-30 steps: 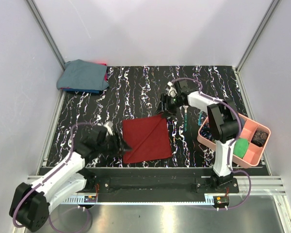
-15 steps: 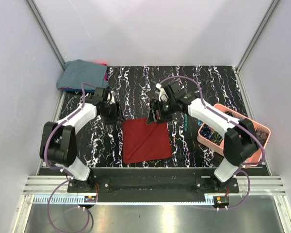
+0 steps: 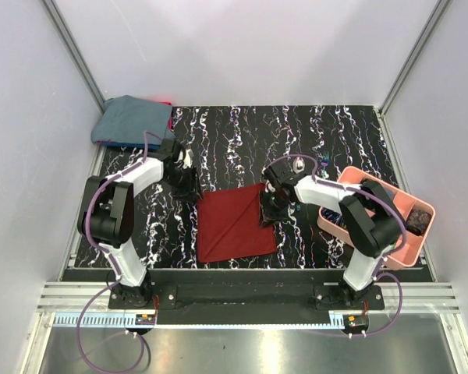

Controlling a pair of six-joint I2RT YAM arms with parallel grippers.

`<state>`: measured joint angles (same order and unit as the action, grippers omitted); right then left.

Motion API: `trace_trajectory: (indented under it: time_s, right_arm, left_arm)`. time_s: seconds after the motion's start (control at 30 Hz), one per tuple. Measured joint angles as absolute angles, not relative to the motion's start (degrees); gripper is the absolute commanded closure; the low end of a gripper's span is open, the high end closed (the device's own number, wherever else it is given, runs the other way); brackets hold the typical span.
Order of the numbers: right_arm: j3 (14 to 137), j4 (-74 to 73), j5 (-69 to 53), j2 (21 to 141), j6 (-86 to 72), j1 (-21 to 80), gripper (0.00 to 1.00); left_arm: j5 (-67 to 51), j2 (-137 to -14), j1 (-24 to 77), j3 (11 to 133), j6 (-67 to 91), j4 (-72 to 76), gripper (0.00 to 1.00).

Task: Fold the napkin into a case and place the utensils inside
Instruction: Turn over the upper triangle folded napkin at the center of the board.

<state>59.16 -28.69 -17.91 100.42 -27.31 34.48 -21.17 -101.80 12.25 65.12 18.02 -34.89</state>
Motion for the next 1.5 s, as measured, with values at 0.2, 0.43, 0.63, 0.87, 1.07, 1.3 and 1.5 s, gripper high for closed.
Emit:
trace_trajectory:
  time_s: [0.2,0.43,0.63,0.87,1.07,1.3,1.5]
  right_arm:
    - [63.77,-27.49,-17.87,106.13,-26.68,32.18,0.74]
    - [71.79,-27.31,-14.26,110.67,-22.46,29.61,0.62]
    - [71.88,-30.39,-12.38,108.90,-20.62,29.58,0.59]
    - [70.61,-32.69,-11.97,101.93,-20.73,29.76,0.57]
    - [69.38,-32.69,-12.27,100.03,-20.73,31.33,0.55]
    - [67.18,-32.84,-13.06,100.03,-20.80,32.82,0.56]
    - [67.13,-32.82,-13.13,100.03,-21.04,33.52,0.56]
  left_arm:
    - [-19.88,-101.80,12.62,65.10,19.18,-34.65,0.54]
    - [-16.71,-100.09,12.75,61.60,24.03,-32.29,0.59]
    - [-12.03,-94.11,12.75,57.36,29.82,-31.20,0.56]
    - [-9.58,-90.59,12.75,54.35,37.65,-27.88,0.56]
    - [-8.40,-91.85,13.54,53.74,42.72,-25.21,0.57]
    - [-4.27,-93.10,15.05,53.74,45.84,-24.84,0.58]
    - [-1.23,-94.67,15.46,53.74,47.22,-24.82,0.58]
